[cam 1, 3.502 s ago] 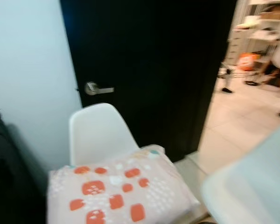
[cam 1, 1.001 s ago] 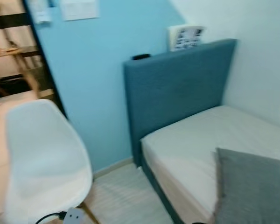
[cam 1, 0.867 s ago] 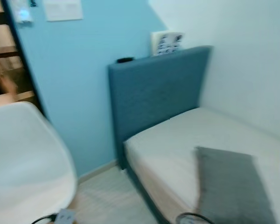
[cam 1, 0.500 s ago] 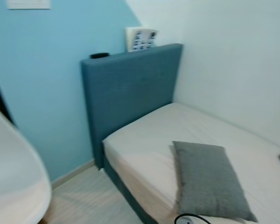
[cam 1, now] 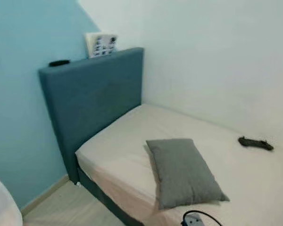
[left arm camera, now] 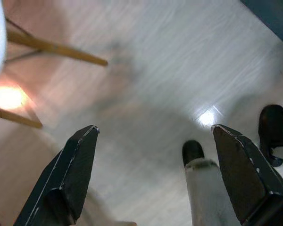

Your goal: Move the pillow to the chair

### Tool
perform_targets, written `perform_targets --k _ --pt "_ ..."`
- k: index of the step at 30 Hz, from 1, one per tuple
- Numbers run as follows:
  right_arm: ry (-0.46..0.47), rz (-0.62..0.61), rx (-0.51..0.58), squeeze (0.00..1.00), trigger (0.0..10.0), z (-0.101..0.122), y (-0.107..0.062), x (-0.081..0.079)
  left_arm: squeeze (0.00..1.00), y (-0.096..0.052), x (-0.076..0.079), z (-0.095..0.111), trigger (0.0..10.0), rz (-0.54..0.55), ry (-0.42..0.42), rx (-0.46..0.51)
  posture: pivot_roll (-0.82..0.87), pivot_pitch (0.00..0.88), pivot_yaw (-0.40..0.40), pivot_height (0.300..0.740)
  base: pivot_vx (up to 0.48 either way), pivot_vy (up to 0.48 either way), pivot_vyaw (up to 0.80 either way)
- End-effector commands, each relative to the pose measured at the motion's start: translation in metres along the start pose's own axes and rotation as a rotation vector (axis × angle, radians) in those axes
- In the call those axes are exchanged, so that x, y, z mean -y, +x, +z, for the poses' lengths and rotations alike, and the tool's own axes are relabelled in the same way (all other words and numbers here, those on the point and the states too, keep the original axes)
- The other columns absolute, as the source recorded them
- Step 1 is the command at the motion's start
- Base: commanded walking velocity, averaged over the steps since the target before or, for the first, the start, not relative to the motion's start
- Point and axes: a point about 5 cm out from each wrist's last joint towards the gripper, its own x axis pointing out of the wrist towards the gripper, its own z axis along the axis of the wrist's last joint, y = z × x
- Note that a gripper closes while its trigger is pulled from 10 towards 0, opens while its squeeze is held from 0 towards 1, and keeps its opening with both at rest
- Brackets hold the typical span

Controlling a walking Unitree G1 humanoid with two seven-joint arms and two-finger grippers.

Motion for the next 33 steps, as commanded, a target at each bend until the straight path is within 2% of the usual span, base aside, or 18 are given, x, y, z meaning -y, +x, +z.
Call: perform_targets --k 1,5,10,17,33 --pt "0.029 -0.005 0.011 0.0 10.0 0.002 0.0 0.002 0.0 0.001 0.005 0.003 10.0 -0.017 0.026 -0.002 -0.07 0.0 0.006 0.74 0.0 0.0 -0.74" --pt "0.038 0.011 0.024 0.0 10.0 0.005 0.0 -0.001 0.0 0.001 0.01 0.006 10.0 -0.036 0.037 0.013 -0.07 0.0 0.001 0.74 0.0 0.0 -0.74" --pt "0.037 0.024 0.04 0.0 10.0 0.01 0.0 -0.004 0.0 0.0 0.015 0.001 10.0 -0.054 0.015 0.001 -0.07 0.0 -0.001 0.74 0.0 0.0 -0.74" --pt "0.059 0.031 0.053 0.0 10.0 0.01 0.0 -0.005 0.0 -0.001 0.013 -0.006 10.0 -0.051 0.014 -0.013 -0.06 0.0 -0.006 0.74 0.0 0.0 -0.74" --pt "0.141 0.152 0.18 0.0 10.0 0.038 -0.001 -0.02 0.0 -0.001 0.011 -0.007 10.0 -0.056 0.039 -0.017 -0.05 0.0 -0.008 0.74 0.219 0.0 0.0"
